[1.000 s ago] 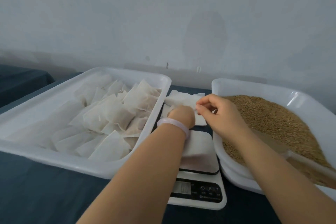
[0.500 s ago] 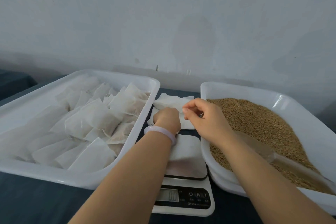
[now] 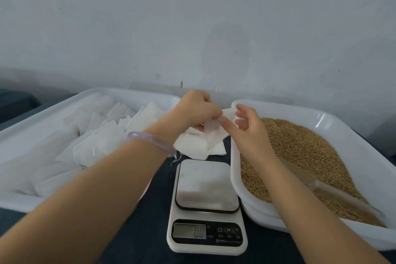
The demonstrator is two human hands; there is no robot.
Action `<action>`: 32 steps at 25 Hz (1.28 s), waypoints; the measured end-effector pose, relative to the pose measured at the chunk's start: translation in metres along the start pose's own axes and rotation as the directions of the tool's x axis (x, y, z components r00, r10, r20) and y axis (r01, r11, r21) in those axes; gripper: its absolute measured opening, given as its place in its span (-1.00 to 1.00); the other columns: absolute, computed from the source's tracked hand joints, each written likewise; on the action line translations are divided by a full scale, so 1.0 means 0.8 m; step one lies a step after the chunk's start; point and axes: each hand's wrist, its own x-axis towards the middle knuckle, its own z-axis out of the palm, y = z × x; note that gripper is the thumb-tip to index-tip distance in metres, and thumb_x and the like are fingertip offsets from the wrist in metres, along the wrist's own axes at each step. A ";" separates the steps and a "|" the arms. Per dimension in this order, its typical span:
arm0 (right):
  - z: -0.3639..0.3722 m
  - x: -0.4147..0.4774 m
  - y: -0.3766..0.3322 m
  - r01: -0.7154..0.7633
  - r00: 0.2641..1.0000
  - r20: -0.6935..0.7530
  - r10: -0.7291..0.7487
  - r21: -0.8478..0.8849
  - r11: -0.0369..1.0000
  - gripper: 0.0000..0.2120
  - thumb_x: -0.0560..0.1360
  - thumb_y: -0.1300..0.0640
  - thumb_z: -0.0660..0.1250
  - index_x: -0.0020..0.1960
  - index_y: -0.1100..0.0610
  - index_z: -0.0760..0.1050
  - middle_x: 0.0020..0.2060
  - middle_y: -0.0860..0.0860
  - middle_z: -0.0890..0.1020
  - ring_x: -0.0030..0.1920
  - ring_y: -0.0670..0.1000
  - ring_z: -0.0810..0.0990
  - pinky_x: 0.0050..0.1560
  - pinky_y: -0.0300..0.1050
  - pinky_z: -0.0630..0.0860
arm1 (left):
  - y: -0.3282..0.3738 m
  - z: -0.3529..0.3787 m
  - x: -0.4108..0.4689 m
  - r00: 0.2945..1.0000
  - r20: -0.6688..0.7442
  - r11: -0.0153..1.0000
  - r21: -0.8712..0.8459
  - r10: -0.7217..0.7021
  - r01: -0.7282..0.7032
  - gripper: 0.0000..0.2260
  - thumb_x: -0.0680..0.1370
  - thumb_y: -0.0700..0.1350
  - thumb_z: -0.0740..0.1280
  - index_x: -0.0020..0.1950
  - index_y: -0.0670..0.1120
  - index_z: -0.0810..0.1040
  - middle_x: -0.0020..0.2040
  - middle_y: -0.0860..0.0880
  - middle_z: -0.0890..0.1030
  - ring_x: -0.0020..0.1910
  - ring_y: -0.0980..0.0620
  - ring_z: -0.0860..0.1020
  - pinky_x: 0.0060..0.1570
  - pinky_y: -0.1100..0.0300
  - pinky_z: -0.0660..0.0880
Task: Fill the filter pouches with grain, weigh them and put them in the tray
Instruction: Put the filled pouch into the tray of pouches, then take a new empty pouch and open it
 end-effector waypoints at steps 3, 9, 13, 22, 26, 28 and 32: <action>-0.006 0.000 -0.005 -0.098 0.992 0.097 0.077 0.239 0.966 -0.59 0.36 0.08 0.49 0.18 0.04 0.49 0.02 -0.03 0.62 0.04 -0.01 0.60 0.01 -0.10 0.50 | -0.012 -0.018 -0.025 0.998 0.066 0.979 -0.203 -0.009 0.022 -0.83 0.42 -0.37 0.25 -0.30 -0.13 0.41 -0.38 -0.08 0.46 -0.40 -0.03 0.49 -0.42 0.20 0.50; -0.006 -0.004 -0.007 -0.045 0.989 0.145 0.015 0.208 0.977 -0.81 0.38 0.21 0.48 -0.03 0.05 0.60 -0.23 0.00 0.71 -0.17 -0.01 0.68 -0.07 -0.08 0.57 | -0.040 -0.024 -0.047 0.965 0.258 0.886 -0.440 -0.035 0.150 -0.77 0.45 -0.27 0.40 0.08 -0.17 0.53 -0.08 -0.11 0.61 -0.10 -0.06 0.63 -0.22 0.08 0.59; -0.003 -0.004 -0.007 -0.050 0.996 0.078 0.035 0.199 0.979 -0.84 0.42 0.19 0.45 -0.01 0.05 0.58 -0.27 -0.07 0.69 -0.27 -0.14 0.63 -0.22 -0.20 0.52 | -0.045 -0.017 -0.053 0.980 0.189 0.891 -0.431 -0.067 0.143 -0.73 0.44 -0.42 0.38 0.07 -0.18 0.53 -0.10 -0.12 0.63 -0.21 0.00 0.66 -0.30 0.16 0.60; 0.000 -0.015 -0.007 0.464 0.884 0.193 -0.426 -0.245 0.851 -0.77 0.32 0.23 0.53 -0.04 0.12 0.61 -0.11 -0.15 0.53 -0.04 -0.13 0.49 -0.06 -0.44 0.35 | -0.048 -0.021 -0.052 0.952 0.210 0.754 -0.582 -0.221 0.304 -0.82 0.49 -0.33 0.37 0.09 -0.30 0.52 -0.23 -0.15 0.65 -0.34 0.01 0.64 -0.38 0.29 0.56; -0.006 -0.010 -0.004 0.389 0.921 0.090 -0.380 -0.301 0.871 -0.90 0.46 0.18 0.41 -0.04 0.10 0.67 -0.26 -0.21 0.58 -0.18 -0.20 0.49 -0.16 -0.47 0.33 | -0.055 -0.025 -0.052 0.985 0.113 0.933 -0.323 -0.127 0.157 -0.33 0.30 0.24 0.50 0.29 -0.04 0.44 0.18 -0.06 0.56 0.10 -0.01 0.60 0.06 0.07 0.56; -0.005 -0.009 -0.003 0.329 0.944 0.095 -0.315 -0.258 0.908 -0.90 0.47 0.16 0.39 -0.05 0.04 0.65 -0.24 -0.19 0.63 -0.18 -0.14 0.55 -0.17 -0.37 0.41 | -0.052 -0.024 -0.056 0.991 0.133 0.980 -0.200 0.026 0.001 -0.34 0.22 0.32 0.45 0.24 0.06 0.51 0.18 0.04 0.58 0.16 0.07 0.56 0.17 0.10 0.48; -0.005 -0.008 -0.004 0.188 0.982 0.048 -0.184 -0.112 0.976 -0.86 0.43 0.13 0.43 -0.11 -0.08 0.52 -0.31 -0.14 0.67 -0.28 -0.13 0.59 -0.21 -0.32 0.46 | -0.054 -0.019 -0.058 0.982 0.170 0.991 -0.112 0.087 -0.068 -0.88 0.46 -0.04 0.46 -0.07 -0.06 0.64 -0.07 -0.11 0.65 -0.10 -0.04 0.61 -0.04 0.10 0.51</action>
